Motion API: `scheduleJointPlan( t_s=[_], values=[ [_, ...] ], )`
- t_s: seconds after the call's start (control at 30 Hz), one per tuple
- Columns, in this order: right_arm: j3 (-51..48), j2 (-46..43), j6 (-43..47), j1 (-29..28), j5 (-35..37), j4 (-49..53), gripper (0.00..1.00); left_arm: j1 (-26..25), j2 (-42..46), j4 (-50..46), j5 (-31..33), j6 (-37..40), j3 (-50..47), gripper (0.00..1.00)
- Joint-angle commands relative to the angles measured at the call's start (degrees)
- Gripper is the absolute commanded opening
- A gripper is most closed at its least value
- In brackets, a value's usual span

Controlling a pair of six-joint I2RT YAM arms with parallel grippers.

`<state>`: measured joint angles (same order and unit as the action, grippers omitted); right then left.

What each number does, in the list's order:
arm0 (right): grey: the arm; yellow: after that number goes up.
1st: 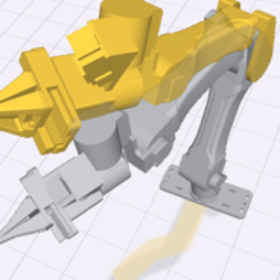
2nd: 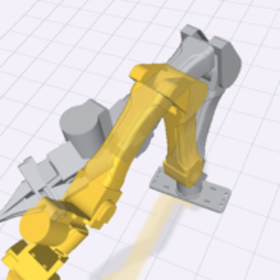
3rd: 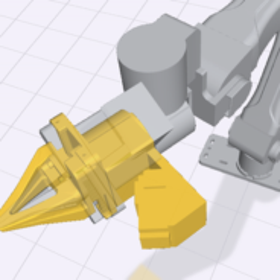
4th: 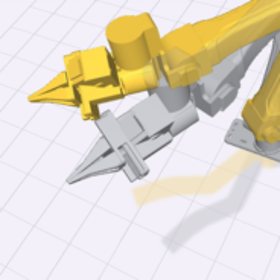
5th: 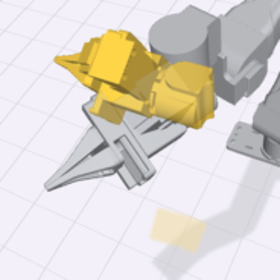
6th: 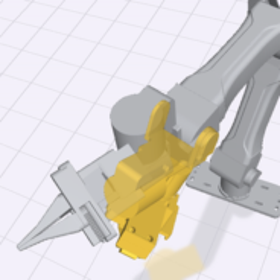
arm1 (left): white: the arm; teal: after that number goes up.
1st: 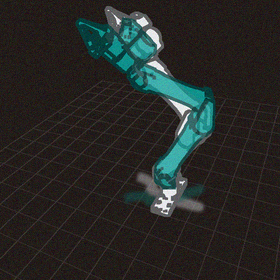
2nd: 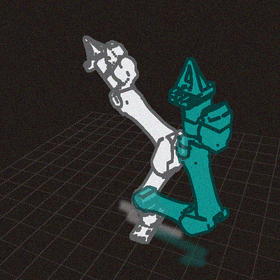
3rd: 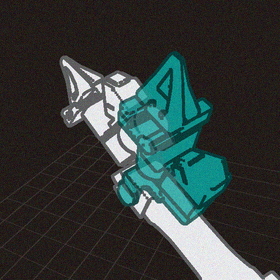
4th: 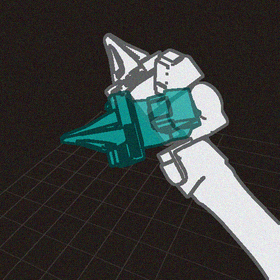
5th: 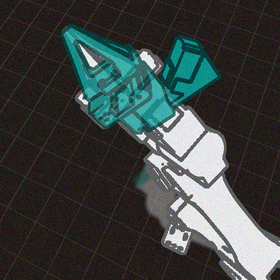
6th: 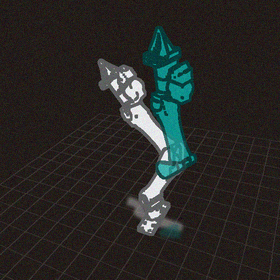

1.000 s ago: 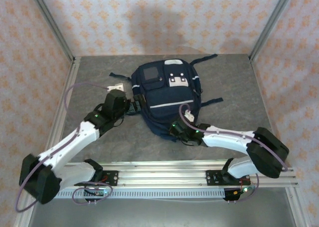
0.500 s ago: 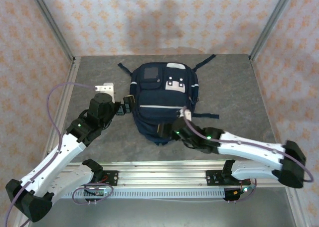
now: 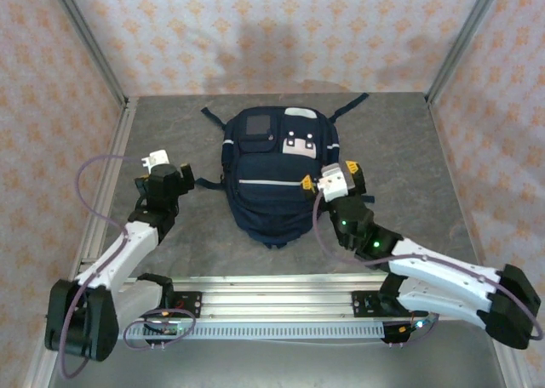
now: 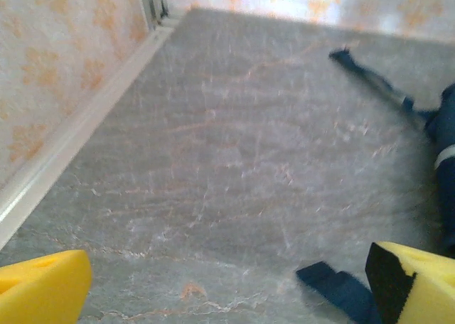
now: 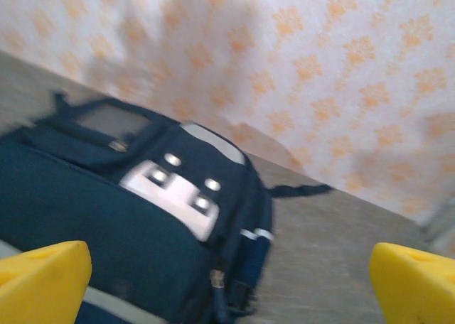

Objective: Pack the student bag

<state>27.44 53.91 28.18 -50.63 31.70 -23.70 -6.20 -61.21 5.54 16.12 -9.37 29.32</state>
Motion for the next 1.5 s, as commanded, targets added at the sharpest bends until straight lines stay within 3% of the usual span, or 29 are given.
scheduleJointPlan(
  t_s=[0.0, 0.07, 0.1, 0.17, 0.27, 0.4, 0.43, 0.47, 0.53, 0.57, 0.67, 0.7, 0.73, 0.8, 0.97, 1.47],
  values=[
    [-1.23, 1.15, 0.73, 11.43, 0.30, -12.66, 1.00, 2.20, -4.68, 8.94, -2.82, 2.91, -2.75, 1.00],
    [-2.93, 2.31, -2.16, 18.24, -2.69, -10.04, 1.00, 3.30, -7.68, 13.60, -0.73, 2.16, -5.07, 1.00],
    [-3.98, 3.54, -4.83, 21.19, -1.03, -10.20, 1.00, 3.99, -8.92, 12.61, -0.58, 1.93, -4.12, 1.00],
    [-6.50, 6.19, -11.46, 26.52, 1.16, -11.44, 1.00, 4.38, -11.35, 19.41, -2.44, 3.67, -4.54, 1.00],
    [-8.93, 10.69, -18.44, 33.70, -5.12, -10.12, 1.00, 4.53, -14.26, 36.70, -5.41, 6.28, -9.50, 1.00],
    [-15.14, 20.03, -20.70, 39.77, -10.59, -32.45, 1.00, 4.63, -24.94, 51.17, -9.15, 8.23, -11.61, 1.00],
    [-17.10, 23.16, -22.28, 43.30, -18.54, -39.78, 1.00, 4.56, -23.75, 42.45, -12.41, 9.55, -8.27, 1.00],
    [-17.41, 26.22, -23.71, 45.23, -21.93, -42.89, 1.00, 4.32, -24.14, 36.66, -15.05, 10.88, -5.01, 1.00],
    [-17.64, 36.21, -26.74, 48.37, -24.28, -53.02, 1.00, 4.37, -24.49, 36.97, -11.58, 9.44, -4.94, 1.00],
    [-17.62, 39.45, -26.80, 49.19, -26.36, -57.02, 1.00, 3.76, -24.77, 37.16, -10.64, 9.96, -4.87, 1.00],
    [-7.87, 31.93, -22.41, 49.27, -37.06, -27.03, 1.00, 3.64, -24.74, 36.93, -10.67, 10.00, -4.76, 1.00],
    [-5.87, 34.36, -21.96, 49.34, -40.01, -28.32, 1.00, 3.65, -24.79, 36.91, -10.58, 10.03, -4.75, 1.00],
    [-6.95, 34.92, -23.66, 49.74, -36.14, -30.97, 1.00, 3.65, -24.75, 36.84, -10.64, 9.99, -4.71, 1.00],
    [-4.39, 34.42, -26.72, 49.75, -28.77, -24.64, 0.99, 3.65, -24.82, 36.88, -10.58, 10.02, -4.71, 1.00],
    [-5.07, 34.21, -24.01, 48.97, -32.18, -25.96, 0.99, 3.65, -24.83, 36.85, -10.60, 10.00, -4.71, 1.00],
    [-5.20, 34.43, -24.05, 48.43, -31.00, -26.55, 0.99, 3.56, -24.75, 37.07, -10.58, 10.05, -4.84, 1.00]
  ],
)
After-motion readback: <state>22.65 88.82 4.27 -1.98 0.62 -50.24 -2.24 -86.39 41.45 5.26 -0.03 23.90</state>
